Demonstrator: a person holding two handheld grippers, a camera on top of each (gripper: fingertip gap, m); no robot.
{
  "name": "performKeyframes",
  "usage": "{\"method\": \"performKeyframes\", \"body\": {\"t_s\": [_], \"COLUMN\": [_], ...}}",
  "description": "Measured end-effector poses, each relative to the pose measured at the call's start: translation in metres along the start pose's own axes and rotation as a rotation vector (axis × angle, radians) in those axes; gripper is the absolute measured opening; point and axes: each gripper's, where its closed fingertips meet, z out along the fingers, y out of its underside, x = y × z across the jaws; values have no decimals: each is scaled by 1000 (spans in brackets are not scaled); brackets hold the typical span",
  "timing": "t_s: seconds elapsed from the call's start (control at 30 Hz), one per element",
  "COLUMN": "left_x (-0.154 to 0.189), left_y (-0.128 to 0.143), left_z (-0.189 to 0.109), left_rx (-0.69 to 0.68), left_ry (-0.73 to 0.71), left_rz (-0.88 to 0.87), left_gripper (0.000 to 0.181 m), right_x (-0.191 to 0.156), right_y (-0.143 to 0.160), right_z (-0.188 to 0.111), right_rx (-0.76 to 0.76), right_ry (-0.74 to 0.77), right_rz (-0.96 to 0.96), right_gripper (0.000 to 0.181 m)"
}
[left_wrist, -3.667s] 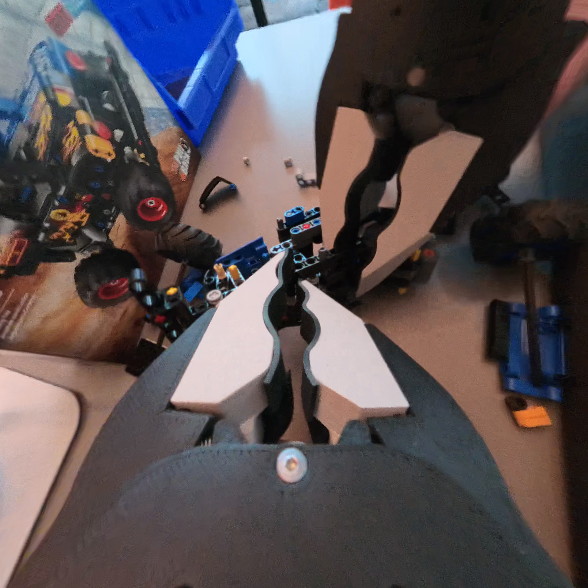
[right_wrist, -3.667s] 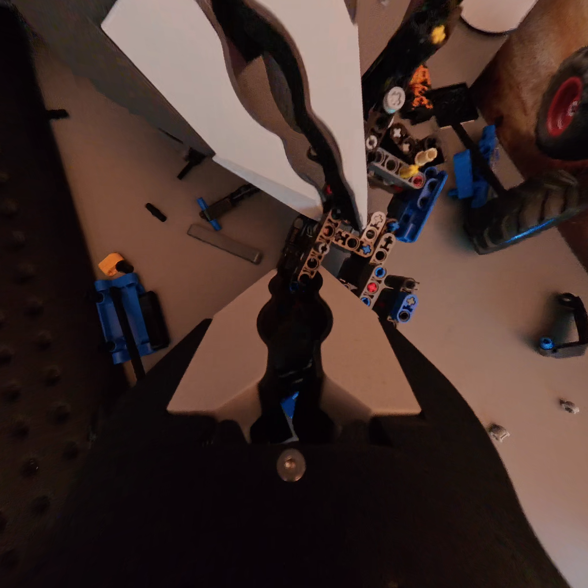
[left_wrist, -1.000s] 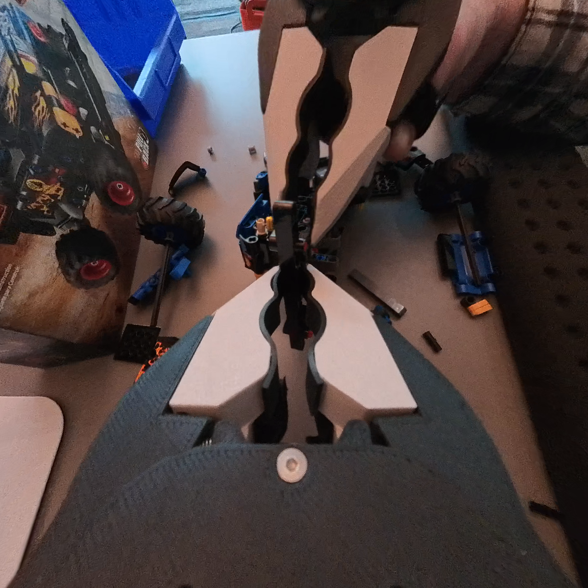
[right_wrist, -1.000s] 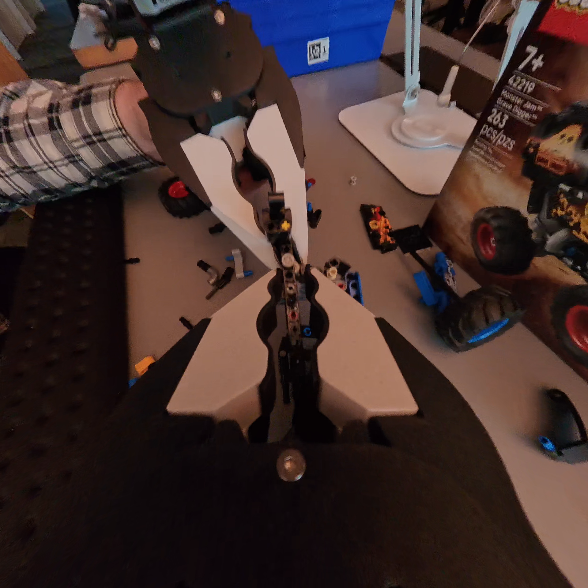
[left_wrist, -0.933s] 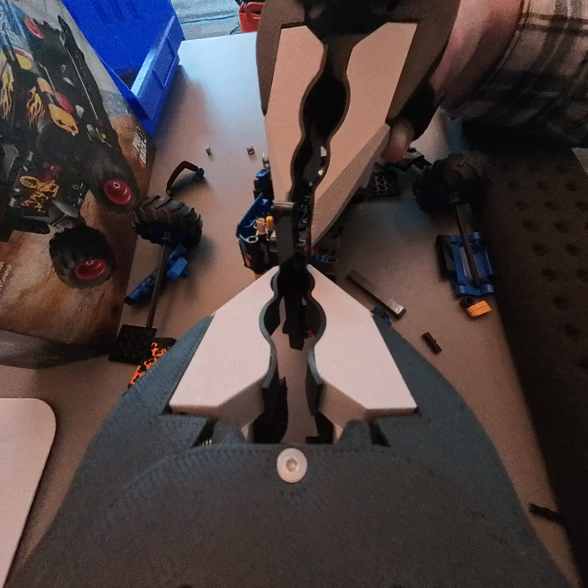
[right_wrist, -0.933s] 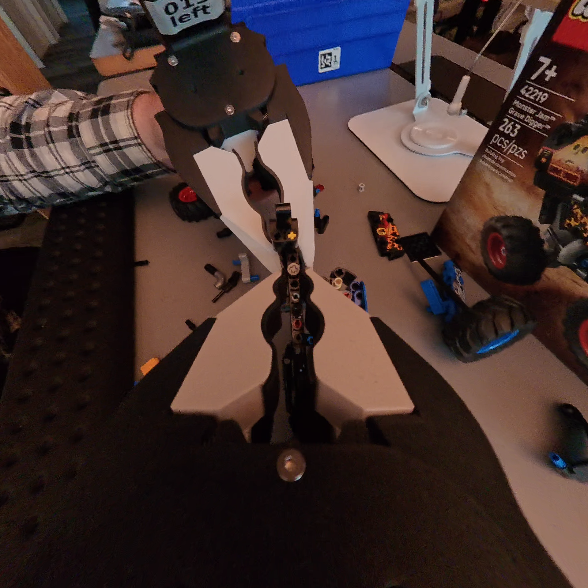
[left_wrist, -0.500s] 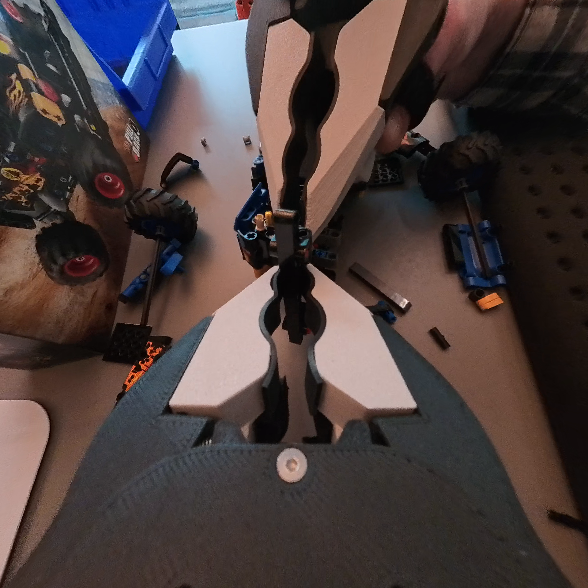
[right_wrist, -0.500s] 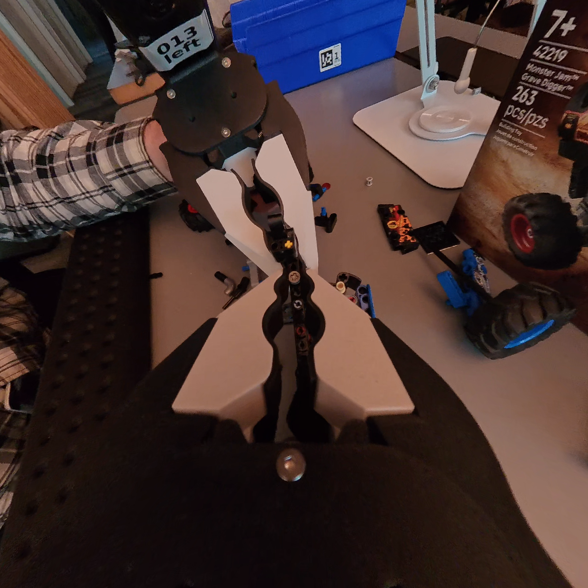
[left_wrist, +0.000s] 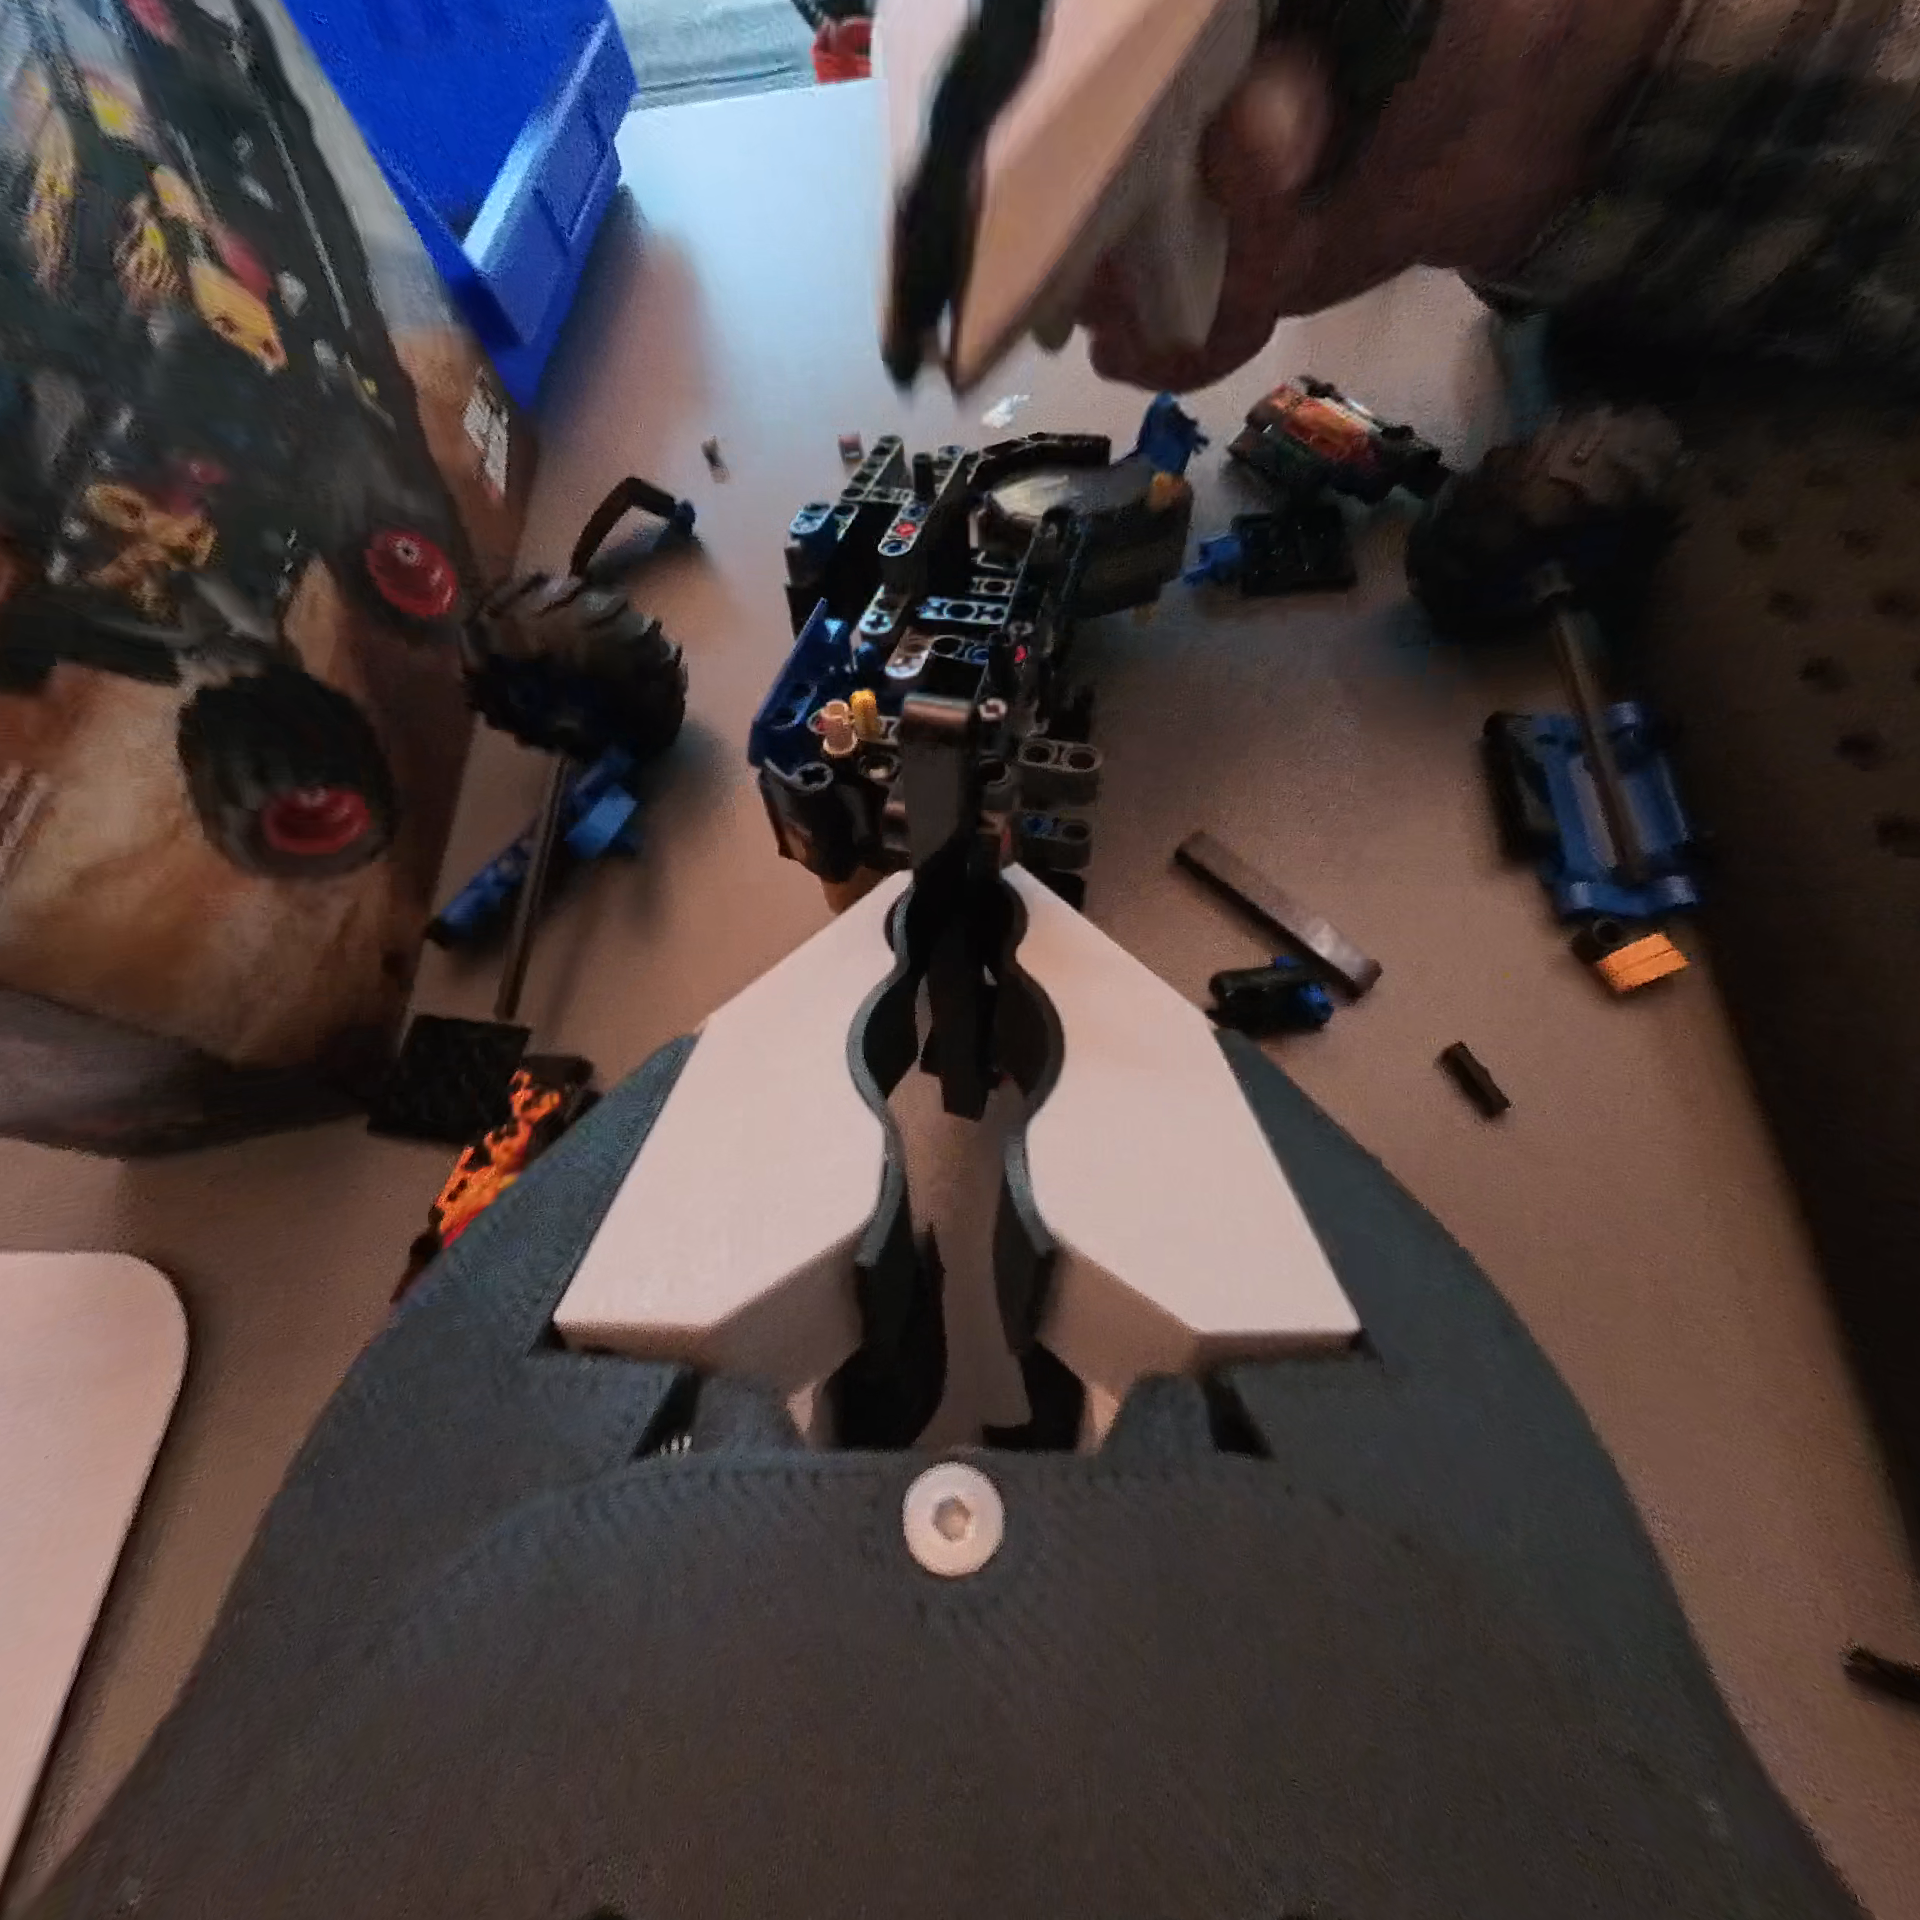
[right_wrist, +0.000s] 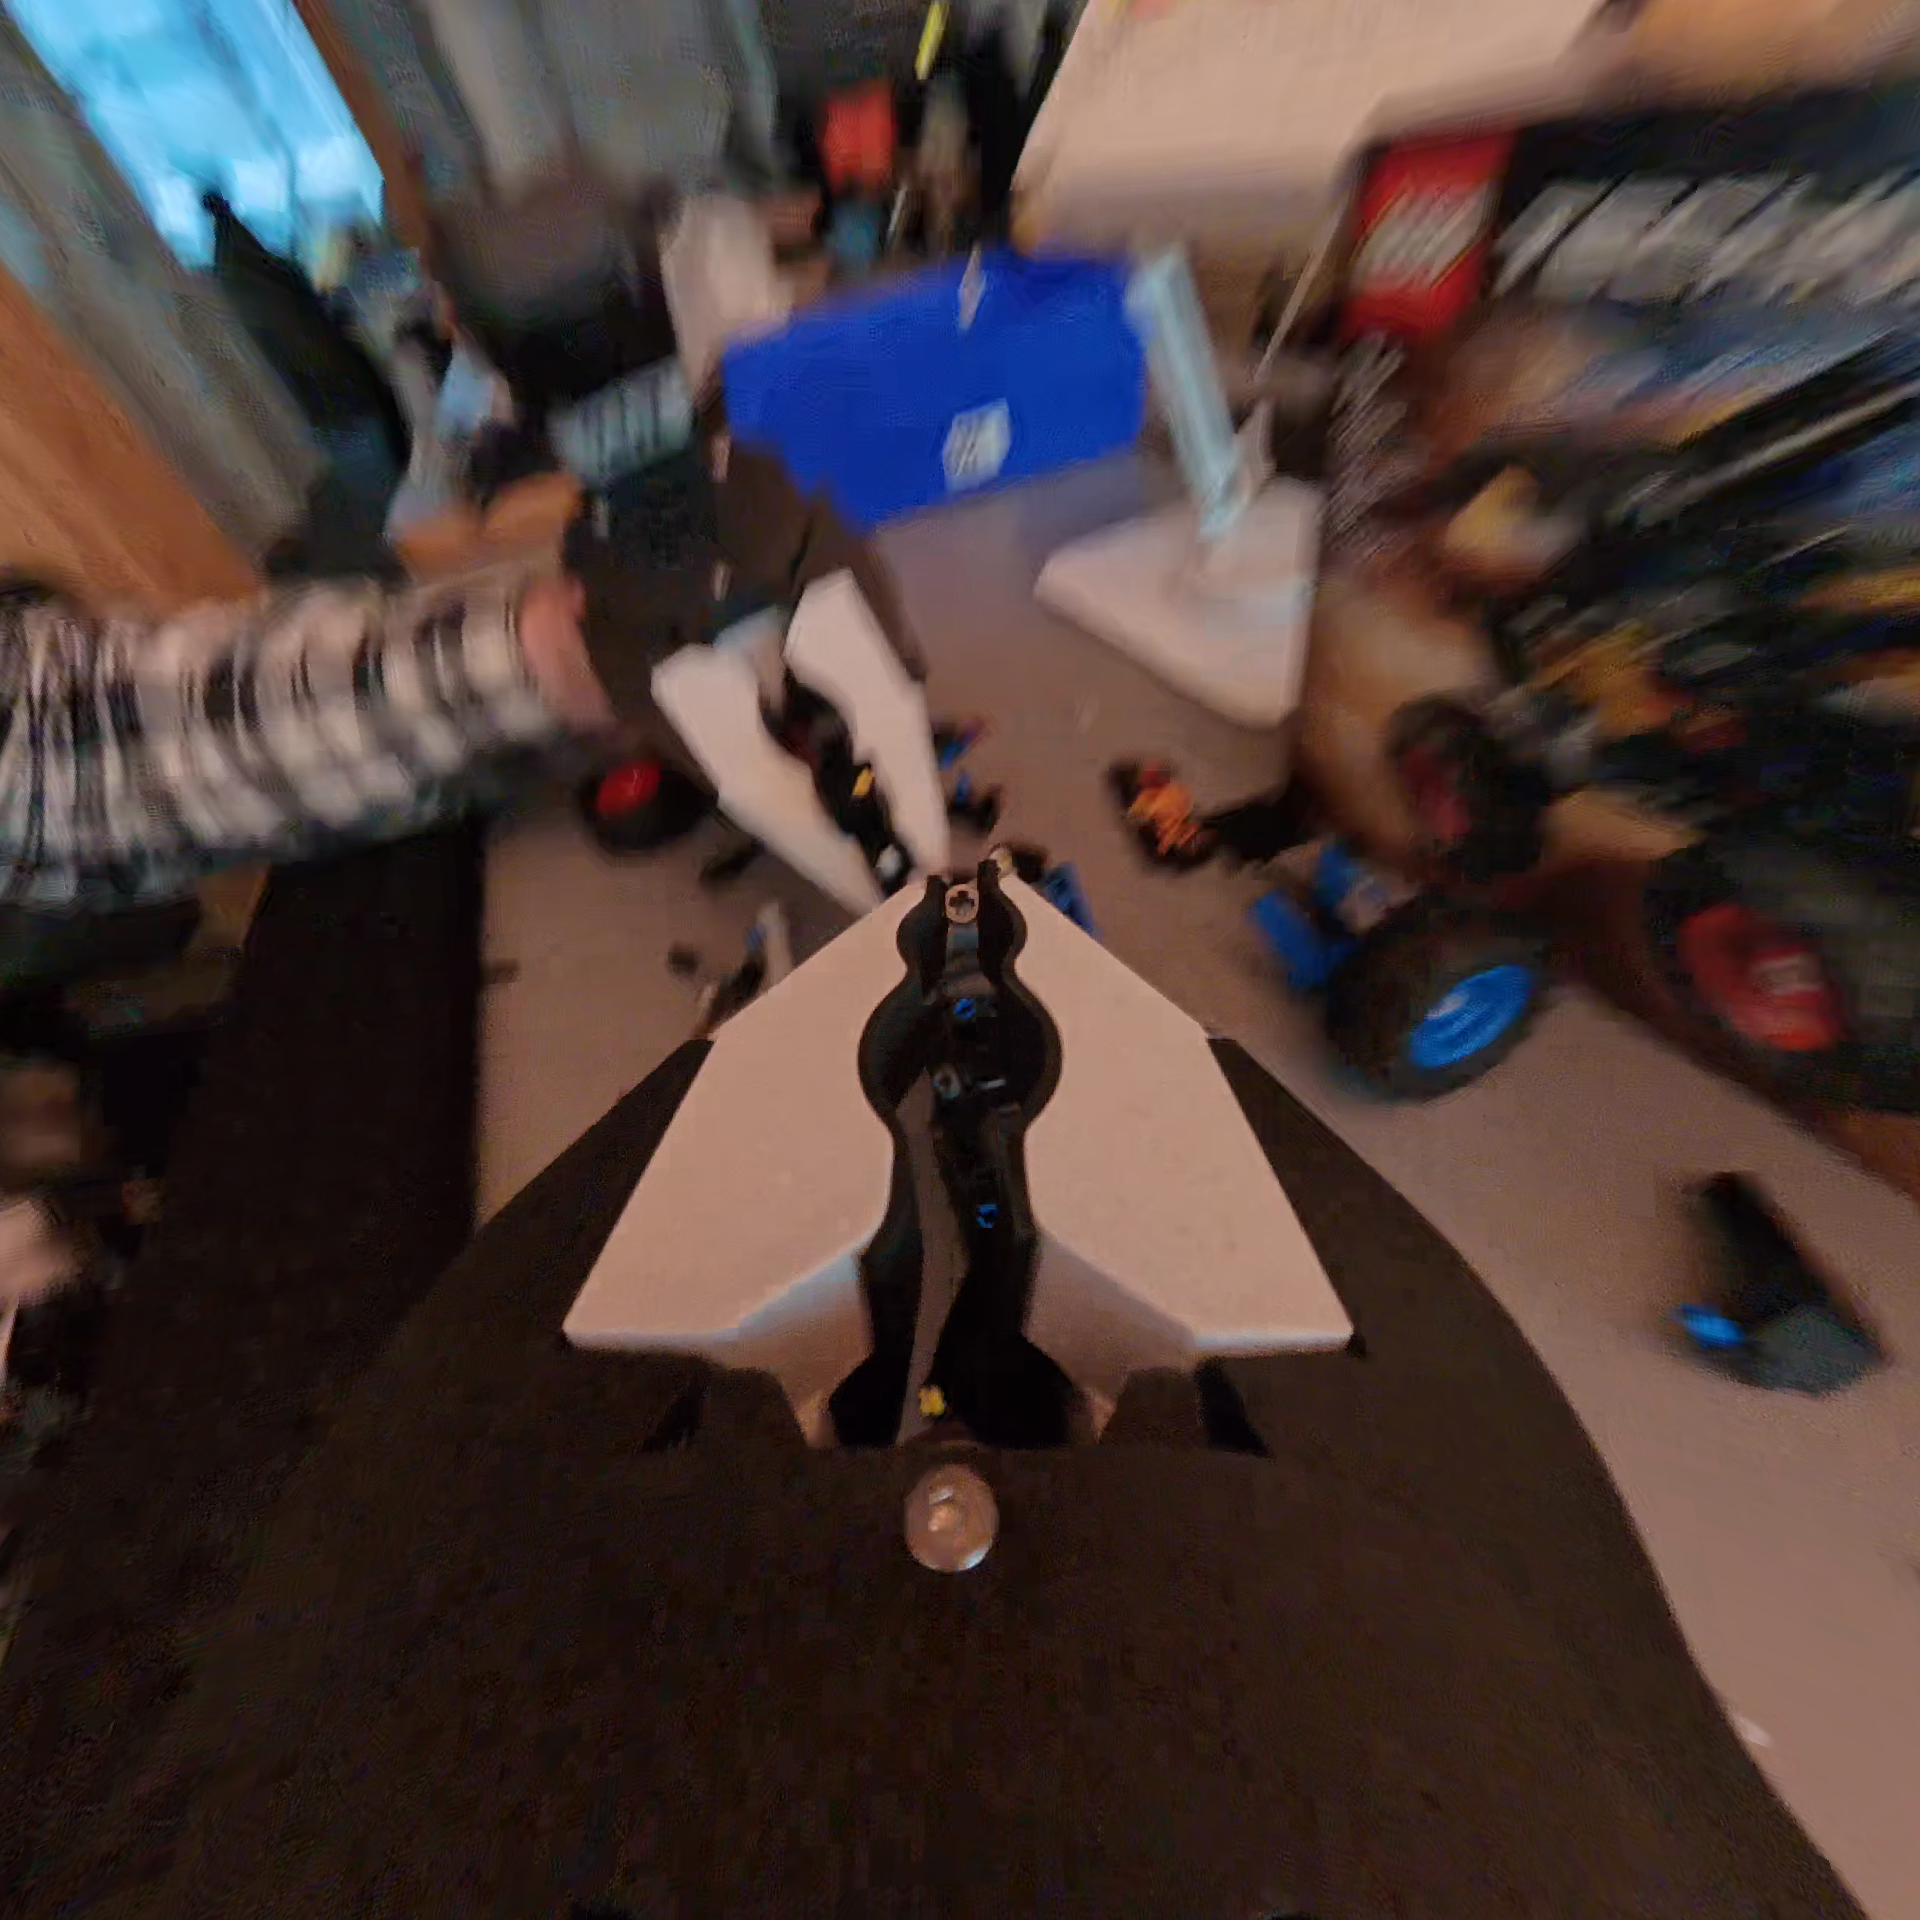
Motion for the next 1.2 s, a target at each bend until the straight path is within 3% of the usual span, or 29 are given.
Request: {"method": "performKeyframes", "body": {"t_s": [0.07,0.13,0.2,0.23,0.3,0.33,0.43,0.63,0.83,0.93,1.03,1.07,1.2], "left_x": [7,2,2,1,-2,-3,-2,-13,-8,-4,-7,-9,-10], "left_y": [2,5,6,9,11,11,7,-1,2,7,3,-3,-20], "left_z": [14,11,7,6,4,4,3,1,1,5,5,2,-12], "left_rx": [-23,-30,-14,-11,-12,-16,-6,30,31,-2,17,47,156], "left_ry": [36,37,60,69,64,64,90,100,173,185,163,159,241], "left_rz": [5,-16,-69,-97,-97,-100,-173,-412,-523,-533,-543,-558,-672], "left_gripper": [8,8,8,9,11,10,8,7,8,9,9,9,9], "right_x": [-14,-30,-40,-45,-50,-47,-37,-11,14,25,33,33,17], "right_y": [26,27,46,56,66,68,55,50,43,44,41,39,40], "right_z": [14,14,19,22,27,26,22,18,21,25,26,23,17], "right_rx": [-161,-202,-313,-362,-416,-435,-362,-365,-374,-392,-390,-382,-373], "right_ry": [-52,-114,-121,-132,-139,-114,-64,141,297,349,384,383,343], "right_rz": [-64,-107,-195,-221,-233,-256,-270,-396,-485,-480,-490,-476,-569], "right_gripper": [4,4,5,9,32,34,19,44,9,7,14,31,53]}}
